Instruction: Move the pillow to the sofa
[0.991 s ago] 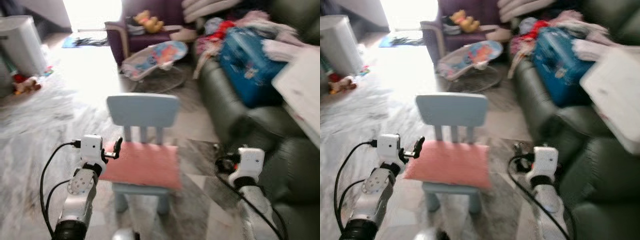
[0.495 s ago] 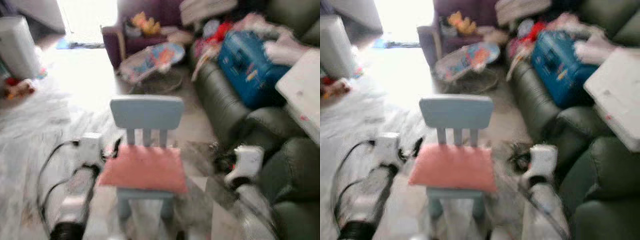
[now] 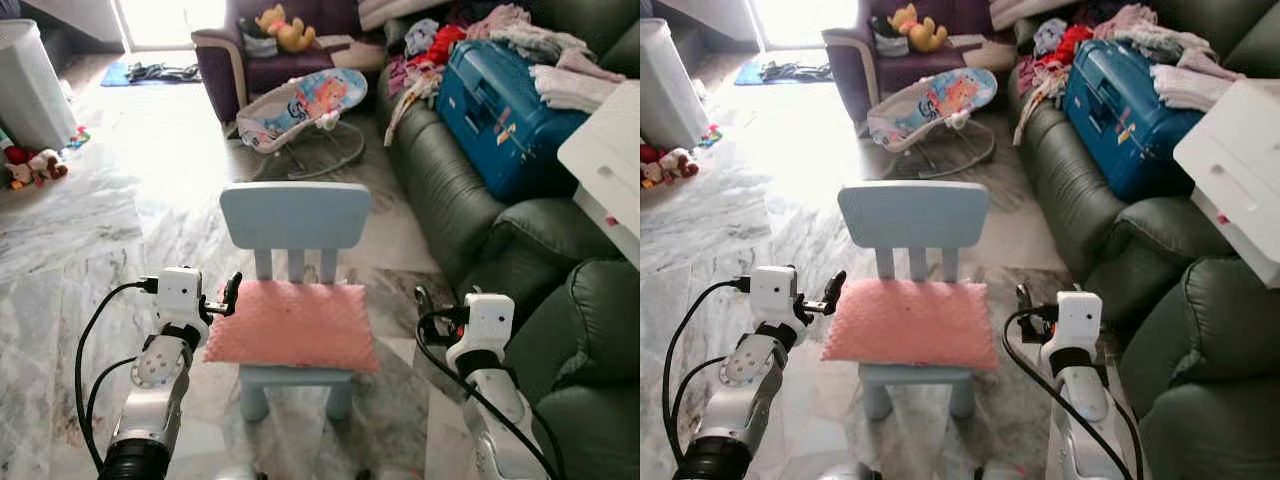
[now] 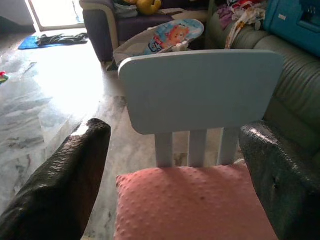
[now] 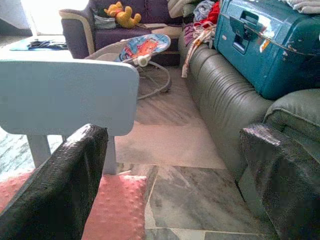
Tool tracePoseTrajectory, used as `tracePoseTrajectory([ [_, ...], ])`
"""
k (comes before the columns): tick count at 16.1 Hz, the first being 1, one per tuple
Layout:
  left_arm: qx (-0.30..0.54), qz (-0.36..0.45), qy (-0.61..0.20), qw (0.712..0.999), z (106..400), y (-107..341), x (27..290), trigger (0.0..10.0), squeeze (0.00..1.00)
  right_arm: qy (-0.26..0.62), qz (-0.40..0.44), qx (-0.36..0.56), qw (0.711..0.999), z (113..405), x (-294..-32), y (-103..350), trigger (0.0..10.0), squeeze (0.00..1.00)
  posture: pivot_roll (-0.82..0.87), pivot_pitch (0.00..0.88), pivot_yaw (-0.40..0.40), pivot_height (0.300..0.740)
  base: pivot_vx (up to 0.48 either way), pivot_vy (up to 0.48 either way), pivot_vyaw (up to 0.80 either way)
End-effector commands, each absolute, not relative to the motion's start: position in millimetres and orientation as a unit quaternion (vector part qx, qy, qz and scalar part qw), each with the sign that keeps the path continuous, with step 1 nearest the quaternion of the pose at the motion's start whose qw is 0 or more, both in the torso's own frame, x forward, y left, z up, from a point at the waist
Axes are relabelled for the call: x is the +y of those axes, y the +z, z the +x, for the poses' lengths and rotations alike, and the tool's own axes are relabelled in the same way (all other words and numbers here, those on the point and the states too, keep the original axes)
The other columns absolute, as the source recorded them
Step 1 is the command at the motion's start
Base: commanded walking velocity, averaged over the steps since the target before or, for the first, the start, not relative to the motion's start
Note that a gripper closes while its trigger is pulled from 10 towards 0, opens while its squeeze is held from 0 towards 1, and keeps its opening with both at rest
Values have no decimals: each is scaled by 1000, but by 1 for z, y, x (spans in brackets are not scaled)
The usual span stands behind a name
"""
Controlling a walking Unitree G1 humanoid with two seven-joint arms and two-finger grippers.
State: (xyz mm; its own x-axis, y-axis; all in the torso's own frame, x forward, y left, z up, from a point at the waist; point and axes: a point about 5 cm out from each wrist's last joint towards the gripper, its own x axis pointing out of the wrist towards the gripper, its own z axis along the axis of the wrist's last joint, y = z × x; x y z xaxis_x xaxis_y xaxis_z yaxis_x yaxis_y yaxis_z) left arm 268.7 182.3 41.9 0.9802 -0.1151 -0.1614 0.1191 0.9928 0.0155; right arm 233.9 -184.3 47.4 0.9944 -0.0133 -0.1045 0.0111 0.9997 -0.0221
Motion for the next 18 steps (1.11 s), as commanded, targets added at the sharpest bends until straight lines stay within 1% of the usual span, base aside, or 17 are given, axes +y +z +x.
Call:
tracePoseTrajectory([
  [1,78,16,-58,995,270,45,182,10000,0,-11,-15,50,999,236,-187,50,10000,0,-29,0,-9,740,0,0,0],
  [5,82,20,-55,995,272,44,182,10000,0,-10,-15,52,999,238,-187,49,10000,0,-29,0,-11,740,0,0,0],
  [6,87,21,-52,995,272,43,183,10000,0,-10,-15,52,998,238,-187,49,10000,0,-29,0,-11,740,0,0,-569],
  [7,88,21,-51,995,272,42,183,10000,0,-9,-16,51,999,238,-187,50,10000,0,-29,0,-11,740,0,480,-406],
  [14,94,30,-48,994,273,42,184,10000,0,-10,-14,48,999,239,-185,50,10000,0,-27,0,-7,740,0,480,0],
  [15,75,24,-51,996,273,45,183,10000,0,-10,-14,48,999,239,-185,50,10000,0,-28,0,-6,740,0,480,0],
  [18,67,32,-55,996,273,47,181,10000,0,-12,-16,48,999,239,-187,50,10000,0,-25,0,-8,740,0,0,0],
])
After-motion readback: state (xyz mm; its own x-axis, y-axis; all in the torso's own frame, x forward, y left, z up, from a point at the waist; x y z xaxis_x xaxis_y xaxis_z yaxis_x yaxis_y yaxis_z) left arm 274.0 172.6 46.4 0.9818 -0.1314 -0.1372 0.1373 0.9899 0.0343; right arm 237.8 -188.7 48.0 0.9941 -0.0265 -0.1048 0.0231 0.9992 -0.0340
